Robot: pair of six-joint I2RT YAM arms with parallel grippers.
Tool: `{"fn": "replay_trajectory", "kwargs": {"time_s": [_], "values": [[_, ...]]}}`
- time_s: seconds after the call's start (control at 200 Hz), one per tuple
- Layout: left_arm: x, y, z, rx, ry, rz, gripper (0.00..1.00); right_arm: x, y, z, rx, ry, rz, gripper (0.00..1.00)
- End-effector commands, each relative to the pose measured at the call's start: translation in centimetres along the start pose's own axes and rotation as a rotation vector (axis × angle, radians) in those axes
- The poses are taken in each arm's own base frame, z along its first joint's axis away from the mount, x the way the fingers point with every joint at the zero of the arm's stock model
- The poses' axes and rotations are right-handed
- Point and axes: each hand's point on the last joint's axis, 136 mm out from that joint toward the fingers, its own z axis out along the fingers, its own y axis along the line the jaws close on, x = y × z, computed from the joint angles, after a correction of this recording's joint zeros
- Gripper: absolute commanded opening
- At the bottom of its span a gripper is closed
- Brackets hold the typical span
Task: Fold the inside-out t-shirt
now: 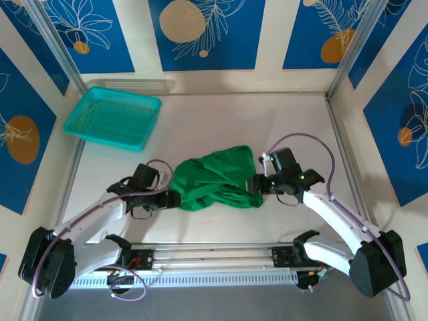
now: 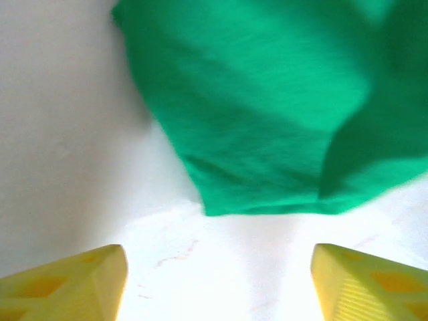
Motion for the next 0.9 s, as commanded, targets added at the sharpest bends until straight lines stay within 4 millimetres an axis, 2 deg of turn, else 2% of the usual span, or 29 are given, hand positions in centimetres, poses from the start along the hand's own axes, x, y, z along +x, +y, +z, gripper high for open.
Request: {"fn": "replay_trajectory", "kwargs": {"time_s": [0.0, 0.06, 0.125, 0.16, 0.25, 0.31, 0.385, 0.445, 0.495, 0.54, 0.575, 0.605, 0.625, 0.65, 0.7, 0.796, 0.851, 0.896], "values": [[-4.7, -6.0, -4.0, 0.168, -0.144, 0.127, 0.78, -1.9, 4.8, -0.1, -0.091, 0.042, -0.162, 0.50], [-5.9, -6.5, -4.4, 0.151, -0.171, 0.142, 0.77, -1.2, 6.6, 1.5, -0.090, 0.113, -0.224, 0.50], [-6.2, -7.1, -3.6, 0.147, -0.150, 0.164, 0.75, -0.4, 7.5, 3.7, -0.067, 0.163, -0.265, 0.51], [-6.0, -7.6, -2.7, 0.140, -0.127, 0.194, 0.73, 0.0, 7.2, 4.9, -0.030, 0.184, -0.280, 0.52], [-4.3, -8.9, 0.0, 0.124, -0.056, 0.311, 0.73, 0.9, 4.6, 7.6, 0.120, 0.234, -0.312, 0.55], [-3.5, -8.6, 1.5, 0.084, -0.019, 0.349, 0.74, 1.8, 3.8, 8.9, 0.121, 0.286, -0.273, 0.55], [-2.9, -7.7, 3.2, 0.016, 0.004, 0.392, 0.75, 3.1, 4.0, 10.3, 0.065, 0.322, -0.243, 0.53], [-3.0, -6.5, 4.6, -0.036, 0.012, 0.399, 0.76, 3.7, 4.1, 10.8, 0.043, 0.338, -0.236, 0.44], [-3.2, -5.6, 5.8, -0.081, 0.026, 0.397, 0.74, 3.7, 4.0, 10.7, 0.044, 0.338, -0.237, 0.27], [-3.5, -4.9, 6.7, -0.124, 0.041, 0.410, 0.62, 3.4, 4.1, 10.3, 0.040, 0.320, -0.237, 0.15], [-3.9, -4.6, 7.0, -0.156, 0.044, 0.421, 0.46, 3.1, 4.5, 9.8, 0.018, 0.298, -0.244, 0.08], [-4.3, -5.1, 7.1, -0.144, 0.048, 0.442, 0.26, 2.7, 5.1, 9.2, -0.015, 0.276, -0.258, 0.04], [-4.6, -5.9, 6.8, -0.118, 0.045, 0.457, 0.12, 2.3, 5.5, 8.6, -0.034, 0.258, -0.268, 0.02], [-5.1, -6.9, 6.2, -0.091, 0.038, 0.466, 0.00, 1.9, 5.9, 7.8, -0.056, 0.239, -0.279, 0.00], [-6.4, -9.2, 3.8, -0.039, -0.002, 0.495, 0.00, 1.0, 6.8, 5.8, -0.087, 0.207, -0.309, 0.00], [-8.7, -12.7, -2.8, 0.015, -0.128, 0.513, 0.00, -0.4, 8.3, 1.1, -0.151, 0.139, -0.337, 0.00], [-9.3, -13.1, -6.4, 0.021, -0.197, 0.456, 0.00, -1.2, 9.1, -1.7, -0.214, 0.091, -0.316, 0.00], [-9.3, -12.8, -8.5, 0.033, -0.241, 0.384, 0.00, -1.9, 9.4, -4.0, -0.267, 0.040, -0.287, 0.00]]}}
